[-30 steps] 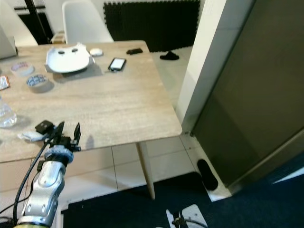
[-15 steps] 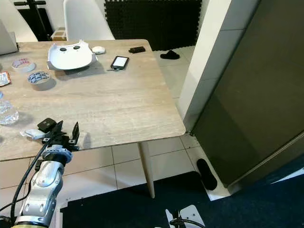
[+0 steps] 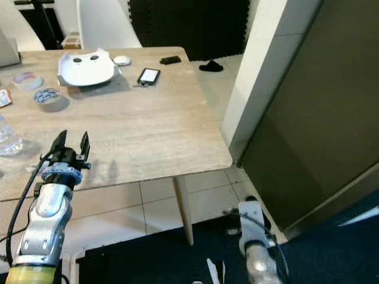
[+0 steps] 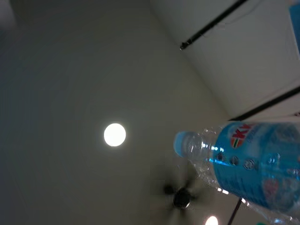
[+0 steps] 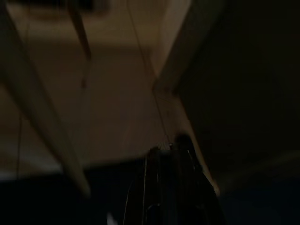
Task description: Restocking fridge
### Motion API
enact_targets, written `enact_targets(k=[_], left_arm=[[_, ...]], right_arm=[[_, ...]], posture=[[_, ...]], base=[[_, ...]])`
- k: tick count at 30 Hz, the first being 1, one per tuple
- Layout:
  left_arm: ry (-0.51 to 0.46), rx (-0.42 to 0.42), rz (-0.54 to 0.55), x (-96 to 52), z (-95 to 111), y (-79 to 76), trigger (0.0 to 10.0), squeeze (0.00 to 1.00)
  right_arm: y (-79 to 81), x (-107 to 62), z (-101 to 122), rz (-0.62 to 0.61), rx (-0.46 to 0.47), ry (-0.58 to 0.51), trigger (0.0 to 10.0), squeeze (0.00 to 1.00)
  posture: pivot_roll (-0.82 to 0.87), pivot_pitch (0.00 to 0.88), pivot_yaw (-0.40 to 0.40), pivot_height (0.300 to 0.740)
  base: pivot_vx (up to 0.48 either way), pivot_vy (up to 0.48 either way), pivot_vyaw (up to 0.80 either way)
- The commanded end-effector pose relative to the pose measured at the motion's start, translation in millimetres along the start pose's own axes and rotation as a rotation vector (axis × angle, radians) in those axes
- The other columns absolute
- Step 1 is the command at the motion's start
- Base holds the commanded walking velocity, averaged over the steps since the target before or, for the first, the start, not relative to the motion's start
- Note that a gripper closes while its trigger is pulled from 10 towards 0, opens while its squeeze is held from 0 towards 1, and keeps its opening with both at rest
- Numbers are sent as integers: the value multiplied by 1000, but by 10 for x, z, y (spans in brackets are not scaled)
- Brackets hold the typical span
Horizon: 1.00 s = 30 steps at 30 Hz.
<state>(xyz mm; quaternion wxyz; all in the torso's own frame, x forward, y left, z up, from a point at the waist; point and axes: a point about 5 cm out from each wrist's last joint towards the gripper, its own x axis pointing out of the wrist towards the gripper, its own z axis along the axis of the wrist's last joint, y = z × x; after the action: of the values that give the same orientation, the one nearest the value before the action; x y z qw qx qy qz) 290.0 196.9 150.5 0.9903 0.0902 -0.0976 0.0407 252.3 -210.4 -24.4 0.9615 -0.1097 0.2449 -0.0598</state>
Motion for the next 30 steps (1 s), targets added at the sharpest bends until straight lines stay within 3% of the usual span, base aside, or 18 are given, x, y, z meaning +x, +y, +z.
enact_targets(k=[1, 6, 14, 21, 24, 29, 30], left_arm=[[25, 10, 4, -50, -38, 37, 10000, 0], [49, 25, 27, -120, -76, 83, 10000, 0], [30, 53, 1, -96, -24, 33, 10000, 0], [38, 81, -105, -126, -24, -48, 10000, 0], [78, 61, -85, -199, -92, -7, 10000, 0], [198, 82, 37, -485, -339, 182, 10000, 0], [198, 82, 37, -485, -339, 182, 10000, 0]], right_arm=[[19, -23, -50, -2, 19, 14, 10000, 0], [65, -7, 12, -5, 47, -11, 10000, 0], [91, -143, -307, 17, -7, 95, 10000, 0], [93, -347, -680, 27, -81, 223, 10000, 0], [81, -408, -778, 27, -94, 259, 10000, 0], [49, -479, -890, 43, -150, 302, 10000, 0], [49, -479, -890, 43, -150, 302, 10000, 0]], posture=[[107, 88, -46, 740], [121, 88, -48, 740], [124, 70, -34, 740], [121, 46, -11, 740], [119, 38, -11, 740], [122, 26, -19, 740], [122, 26, -19, 740]], base=[[0, 0, 0], [0, 0, 0], [0, 0, 0], [0, 0, 0], [0, 0, 0], [0, 0, 0], [0, 0, 0]])
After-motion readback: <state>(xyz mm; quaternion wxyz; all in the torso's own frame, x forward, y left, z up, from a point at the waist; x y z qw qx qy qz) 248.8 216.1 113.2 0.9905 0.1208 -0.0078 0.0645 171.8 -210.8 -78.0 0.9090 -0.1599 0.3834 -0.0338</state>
